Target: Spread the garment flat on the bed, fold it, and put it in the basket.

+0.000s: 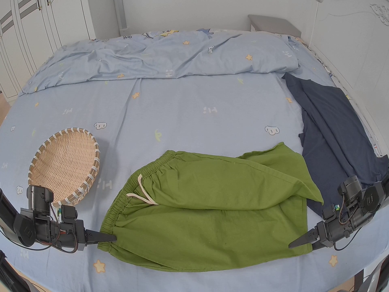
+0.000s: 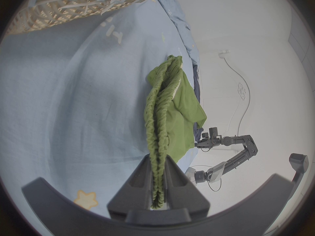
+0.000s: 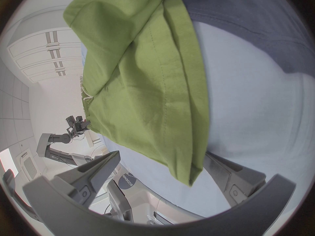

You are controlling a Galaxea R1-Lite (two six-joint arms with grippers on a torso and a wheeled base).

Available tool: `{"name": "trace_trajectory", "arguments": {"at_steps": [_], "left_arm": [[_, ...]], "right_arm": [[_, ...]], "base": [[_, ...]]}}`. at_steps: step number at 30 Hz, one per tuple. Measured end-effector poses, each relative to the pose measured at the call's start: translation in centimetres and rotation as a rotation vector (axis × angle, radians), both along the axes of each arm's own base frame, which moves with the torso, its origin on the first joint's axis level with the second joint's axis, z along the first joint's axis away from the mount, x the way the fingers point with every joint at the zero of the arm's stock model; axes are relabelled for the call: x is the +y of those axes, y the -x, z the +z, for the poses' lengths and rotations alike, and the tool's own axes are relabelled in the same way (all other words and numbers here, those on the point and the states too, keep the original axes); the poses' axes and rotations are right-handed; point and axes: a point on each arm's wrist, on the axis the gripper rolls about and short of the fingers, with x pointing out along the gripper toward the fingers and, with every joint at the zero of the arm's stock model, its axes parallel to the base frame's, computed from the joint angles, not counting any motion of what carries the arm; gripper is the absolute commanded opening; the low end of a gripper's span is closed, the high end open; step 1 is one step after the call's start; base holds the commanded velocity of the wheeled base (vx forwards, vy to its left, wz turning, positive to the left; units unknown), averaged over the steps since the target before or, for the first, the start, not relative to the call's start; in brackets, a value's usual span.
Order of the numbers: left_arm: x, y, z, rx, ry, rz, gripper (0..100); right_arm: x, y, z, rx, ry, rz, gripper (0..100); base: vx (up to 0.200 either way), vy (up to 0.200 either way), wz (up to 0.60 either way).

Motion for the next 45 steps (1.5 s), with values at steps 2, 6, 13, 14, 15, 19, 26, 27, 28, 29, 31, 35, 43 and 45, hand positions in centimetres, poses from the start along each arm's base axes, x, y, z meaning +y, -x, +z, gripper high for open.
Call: {"name": "trace_trajectory", "arguments": {"at_steps": [2, 6, 13, 14, 15, 19, 26, 27, 28, 29, 31, 35, 43, 45], "left_arm": [[0.0, -0.1, 0.0, 0.001, 0.000, 0.000, 0], [0.1, -0.2, -0.1, 0.002, 0.001, 0.002, 0], [0.3, -0.4, -0.2, 0.011, 0.003, 0.013, 0], [0.4, -0.4, -0.3, 0.013, 0.004, 0.017, 0], [0.5, -0.5, -0.3, 0.014, 0.004, 0.020, 0], [0.8, -0.4, -0.5, 0.024, 0.021, 0.027, 0], [0.8, 1.5, -0.7, 0.059, 0.031, 0.042, 0], [0.8, 1.9, -0.7, 0.066, 0.032, 0.046, 0], [0.8, 2.5, -0.8, 0.074, 0.032, 0.052, 0], [0.8, 2.9, -0.9, 0.078, 0.030, 0.055, 0], [0.8, 4.1, -1.1, 0.079, 0.019, 0.055, 0], [0.6, 6.1, -1.6, 0.067, -0.030, 0.040, 0], [0.7, 7.0, -2.4, 0.083, -0.114, 0.048, 0], [0.8, 6.9, -2.5, 0.080, -0.119, 0.047, 0]], "right_arm": [[0.1, -0.1, -0.1, -0.001, 0.000, 0.006, 0], [0.2, -0.2, -0.2, 0.002, 0.003, 0.008, 0], [-0.6, -0.2, -0.5, 0.011, 0.009, -0.025, 0], [-0.8, -0.2, -0.5, 0.014, 0.009, -0.035, 0], [-1.0, -0.1, -0.6, 0.020, 0.010, -0.045, 0], [-1.5, 0.4, -0.7, 0.036, 0.010, -0.069, 0], [-1.7, 1.2, -0.2, 0.028, 0.015, -0.078, 0], [-1.6, 1.3, -0.1, 0.028, 0.016, -0.073, 0], [-1.4, 1.4, 0.0, 0.027, 0.017, -0.066, 0], [-1.2, 1.5, 0.1, 0.027, 0.018, -0.056, 0], [-0.7, 1.7, 0.2, 0.027, 0.021, -0.032, 0], [0.1, 2.6, 0.1, 0.040, 0.025, 0.011, 0], [0.5, 4.0, -0.1, 0.061, 0.034, 0.041, 0], [0.5, 4.2, -0.2, 0.065, 0.036, 0.038, 0]], "base": [[0.000, 0.000, 0.00], [0.000, 0.000, 0.00], [0.000, 0.000, 0.00], [0.000, 0.000, 0.00], [0.000, 0.000, 0.00], [0.000, 0.000, 0.00], [0.000, 0.000, 0.00], [0.000, 0.000, 0.00], [0.000, 0.000, 0.00], [0.000, 0.000, 0.00], [0.000, 0.000, 0.00], [0.000, 0.000, 0.00], [0.000, 0.000, 0.00], [0.000, 0.000, 0.00]]}}
